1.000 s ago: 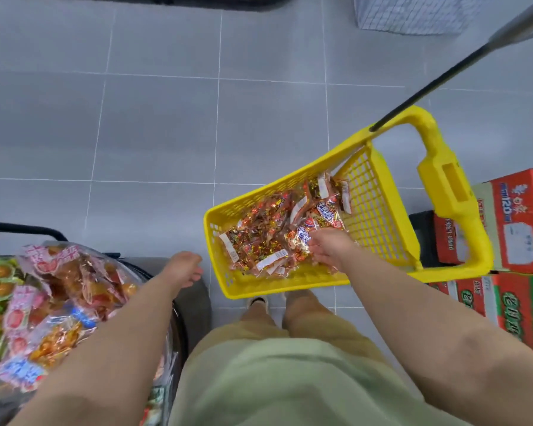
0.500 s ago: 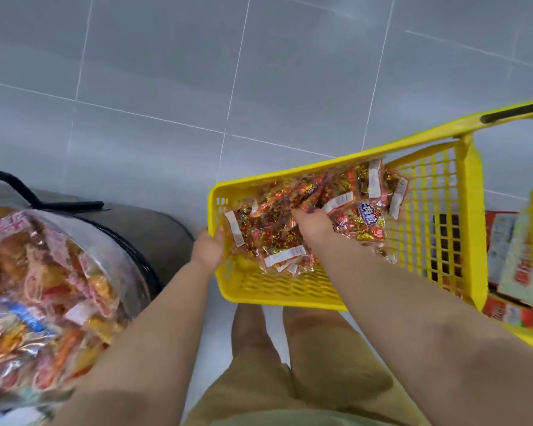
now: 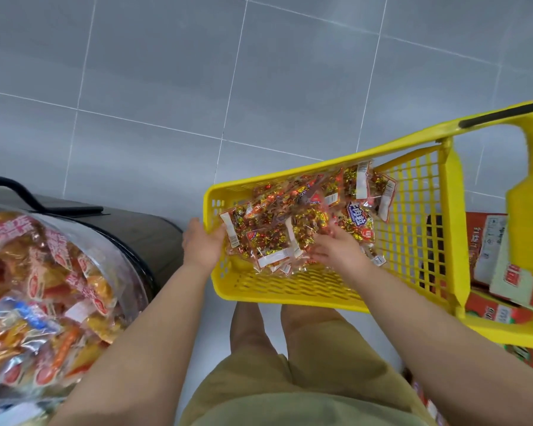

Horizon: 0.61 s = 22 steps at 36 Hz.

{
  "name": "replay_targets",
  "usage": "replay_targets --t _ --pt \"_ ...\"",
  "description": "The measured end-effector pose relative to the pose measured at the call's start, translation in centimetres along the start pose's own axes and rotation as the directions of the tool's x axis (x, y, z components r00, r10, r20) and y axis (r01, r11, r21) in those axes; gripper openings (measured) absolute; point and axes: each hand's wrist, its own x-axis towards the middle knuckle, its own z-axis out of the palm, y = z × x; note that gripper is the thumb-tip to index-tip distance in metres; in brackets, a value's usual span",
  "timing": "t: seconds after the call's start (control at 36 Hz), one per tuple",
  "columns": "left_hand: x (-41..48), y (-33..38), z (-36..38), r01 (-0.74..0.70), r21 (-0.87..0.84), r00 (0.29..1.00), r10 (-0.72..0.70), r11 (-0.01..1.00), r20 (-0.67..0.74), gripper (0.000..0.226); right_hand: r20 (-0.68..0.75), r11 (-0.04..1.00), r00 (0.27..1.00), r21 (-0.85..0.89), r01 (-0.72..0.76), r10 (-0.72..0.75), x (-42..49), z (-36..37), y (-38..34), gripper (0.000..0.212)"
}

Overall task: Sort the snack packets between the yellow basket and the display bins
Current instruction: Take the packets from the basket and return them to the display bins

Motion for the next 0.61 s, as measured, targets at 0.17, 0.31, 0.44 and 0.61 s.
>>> replay_targets --t 0.17,0.31,0.44,0.61 --pt "-4.5 5.2 0.2 -0.123 -0.294 0.966 0.182 0.948 0.182 0.029 0.236 0.985 0.971 0.174 -0.008 -0.034 -3.1 -2.6 -0.4 0.013" --pt "-5.6 6.3 1.5 0.281 -0.632 0.849 0.119 0.722 0.515 0.034 0.29 0.937 0.957 0.334 -0.103 0.002 -2.1 -2.1 -1.3 0.012" --pt "-4.4 6.1 2.3 0.205 -0.723 0.947 0.054 0.66 0.318 0.044 0.021 0.954 0.999 0.295 -0.05 0.046 1.4 -3.3 -2.5 0.04" --pt "-3.8 5.7 1.5 0.197 -0.665 0.936 0.064 0.721 0.347 0.029 -0.38 0.954 0.923 -0.293 -0.062 -0.056 5.8 -2.2 -3.2 0.041"
